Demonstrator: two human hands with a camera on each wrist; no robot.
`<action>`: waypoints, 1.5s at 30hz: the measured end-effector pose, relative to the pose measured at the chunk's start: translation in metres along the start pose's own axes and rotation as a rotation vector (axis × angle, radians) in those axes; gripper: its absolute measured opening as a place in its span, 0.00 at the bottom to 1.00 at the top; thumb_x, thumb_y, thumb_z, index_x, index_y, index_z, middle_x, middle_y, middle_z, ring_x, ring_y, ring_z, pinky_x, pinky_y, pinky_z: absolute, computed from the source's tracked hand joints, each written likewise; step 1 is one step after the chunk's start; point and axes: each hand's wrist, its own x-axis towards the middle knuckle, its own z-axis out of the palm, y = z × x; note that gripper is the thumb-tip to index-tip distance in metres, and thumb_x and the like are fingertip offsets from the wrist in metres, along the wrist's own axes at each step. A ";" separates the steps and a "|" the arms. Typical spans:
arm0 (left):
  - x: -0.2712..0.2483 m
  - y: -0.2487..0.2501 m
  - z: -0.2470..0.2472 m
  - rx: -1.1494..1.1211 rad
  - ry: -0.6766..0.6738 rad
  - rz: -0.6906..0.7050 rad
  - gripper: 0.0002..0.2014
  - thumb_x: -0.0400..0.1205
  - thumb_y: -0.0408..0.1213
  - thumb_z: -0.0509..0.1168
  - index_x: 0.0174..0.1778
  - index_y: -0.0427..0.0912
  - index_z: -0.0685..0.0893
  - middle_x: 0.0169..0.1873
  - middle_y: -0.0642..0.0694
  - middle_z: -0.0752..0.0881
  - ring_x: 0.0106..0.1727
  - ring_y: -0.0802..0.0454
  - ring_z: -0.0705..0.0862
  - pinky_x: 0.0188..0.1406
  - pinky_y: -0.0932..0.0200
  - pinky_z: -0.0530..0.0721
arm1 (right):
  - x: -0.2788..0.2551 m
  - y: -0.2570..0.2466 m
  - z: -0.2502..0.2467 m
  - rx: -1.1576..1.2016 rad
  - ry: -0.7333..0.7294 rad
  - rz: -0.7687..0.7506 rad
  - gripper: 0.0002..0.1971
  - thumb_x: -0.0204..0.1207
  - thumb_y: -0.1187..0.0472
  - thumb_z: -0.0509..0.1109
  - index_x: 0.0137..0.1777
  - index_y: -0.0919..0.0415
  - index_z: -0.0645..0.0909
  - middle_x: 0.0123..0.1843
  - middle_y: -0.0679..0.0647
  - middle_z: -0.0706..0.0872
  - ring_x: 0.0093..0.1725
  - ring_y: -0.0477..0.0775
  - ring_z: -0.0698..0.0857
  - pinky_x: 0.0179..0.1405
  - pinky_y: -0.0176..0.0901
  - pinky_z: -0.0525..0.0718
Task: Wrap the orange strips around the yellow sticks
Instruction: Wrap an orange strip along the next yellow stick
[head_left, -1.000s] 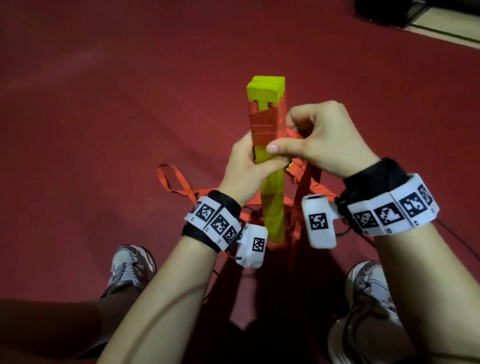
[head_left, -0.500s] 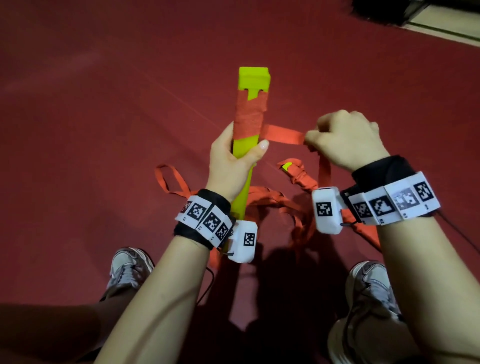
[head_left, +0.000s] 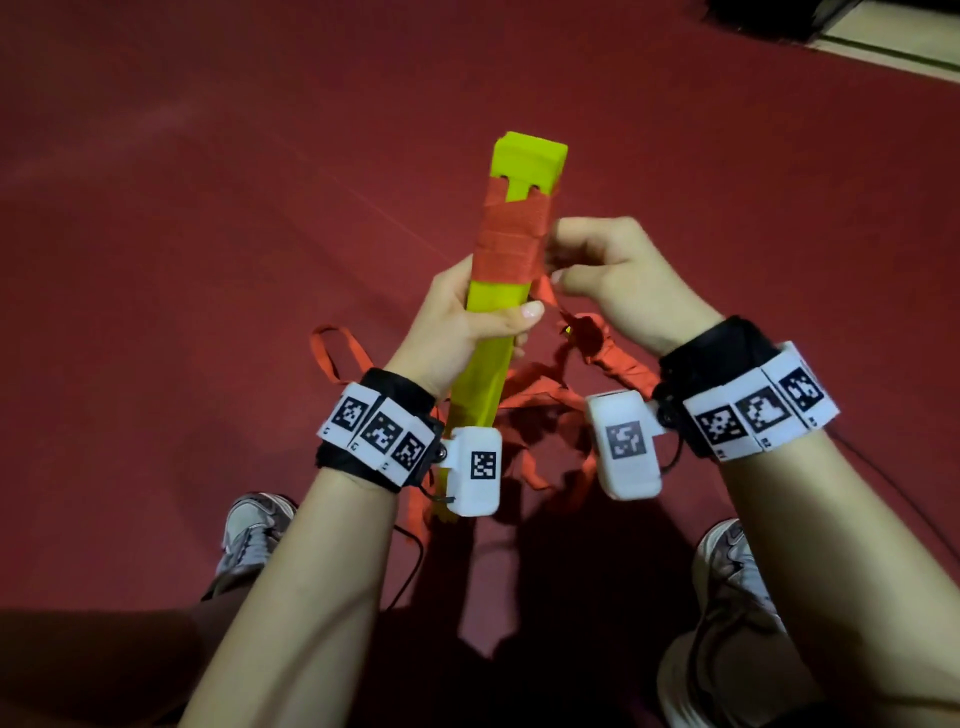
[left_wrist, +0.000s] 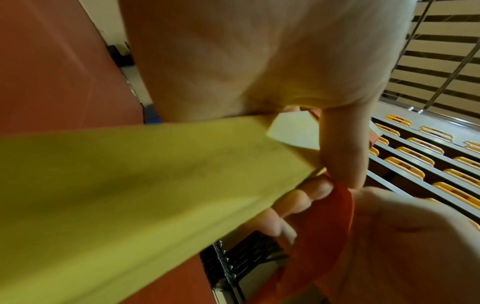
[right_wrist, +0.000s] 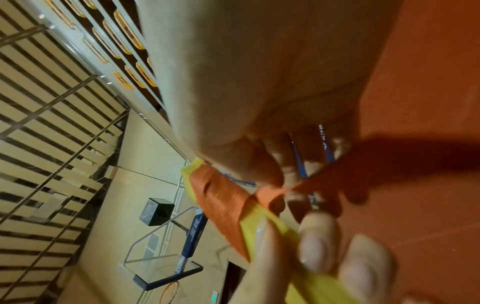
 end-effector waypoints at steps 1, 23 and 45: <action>0.000 0.000 -0.002 -0.016 -0.004 -0.010 0.15 0.72 0.29 0.75 0.53 0.36 0.81 0.32 0.46 0.85 0.31 0.49 0.82 0.33 0.53 0.85 | -0.002 -0.001 0.001 0.032 -0.003 -0.001 0.17 0.70 0.78 0.63 0.54 0.65 0.86 0.43 0.47 0.89 0.44 0.46 0.83 0.46 0.43 0.80; 0.002 -0.023 -0.010 0.074 0.165 -0.030 0.10 0.79 0.21 0.73 0.50 0.31 0.79 0.33 0.41 0.85 0.30 0.50 0.87 0.36 0.55 0.88 | -0.011 -0.026 -0.017 -0.672 0.129 0.026 0.08 0.70 0.64 0.79 0.36 0.56 0.82 0.31 0.49 0.88 0.33 0.50 0.88 0.43 0.46 0.86; 0.001 -0.038 0.012 -0.273 0.055 -0.125 0.26 0.66 0.19 0.65 0.63 0.32 0.77 0.49 0.37 0.81 0.58 0.41 0.78 0.66 0.52 0.75 | -0.013 -0.009 0.015 -0.172 0.210 0.130 0.07 0.69 0.69 0.77 0.33 0.59 0.83 0.30 0.55 0.91 0.31 0.56 0.91 0.34 0.48 0.89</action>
